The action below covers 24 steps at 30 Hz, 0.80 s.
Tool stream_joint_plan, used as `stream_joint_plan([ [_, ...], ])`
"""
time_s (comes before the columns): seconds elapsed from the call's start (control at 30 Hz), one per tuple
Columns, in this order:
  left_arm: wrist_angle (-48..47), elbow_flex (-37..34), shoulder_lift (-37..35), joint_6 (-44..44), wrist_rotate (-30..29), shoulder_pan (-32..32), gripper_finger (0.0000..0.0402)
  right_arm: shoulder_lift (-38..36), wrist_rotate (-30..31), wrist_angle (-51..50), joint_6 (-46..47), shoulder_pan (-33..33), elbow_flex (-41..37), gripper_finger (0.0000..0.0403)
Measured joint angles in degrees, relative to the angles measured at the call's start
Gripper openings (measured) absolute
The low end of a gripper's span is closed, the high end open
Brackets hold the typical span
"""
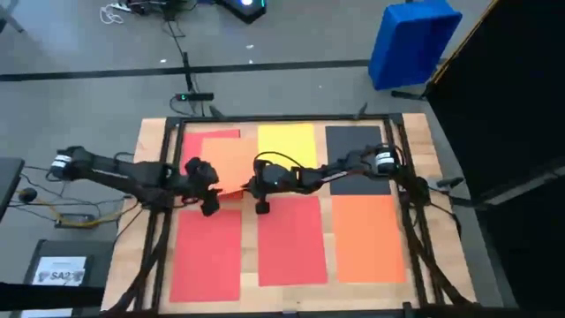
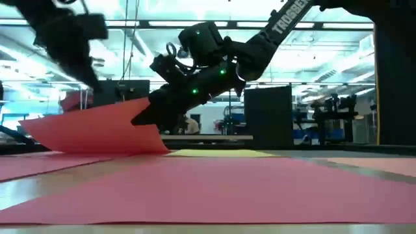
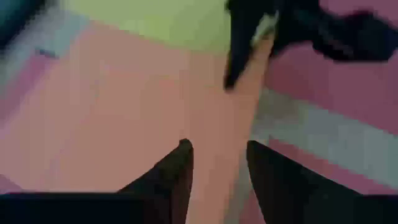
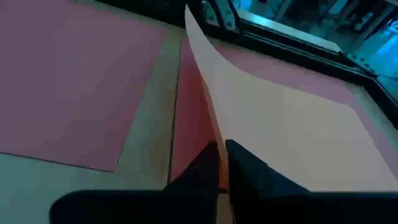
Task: Organize paper
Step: Stack the orange paper on top of the orange paper
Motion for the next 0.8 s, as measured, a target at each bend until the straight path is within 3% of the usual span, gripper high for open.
stream_joint_plan([
  [0.37,-3.51,-1.34,7.54,2.01,0.62,-0.35,0.0182,-0.02,-0.53,-0.02,0.18,-0.01,0.0,0.0],
  [0.53,-4.39,-1.34,12.29,2.46,-4.06,-0.31,0.0209,-0.02,-0.53,-0.02,0.2,-0.02,0.0,0.0],
  [0.8,-6.25,-1.34,17.45,-4.62,-5.32,0.48,0.0211,-0.02,-0.51,-0.02,0.17,-0.02,0.0,0.0],
])
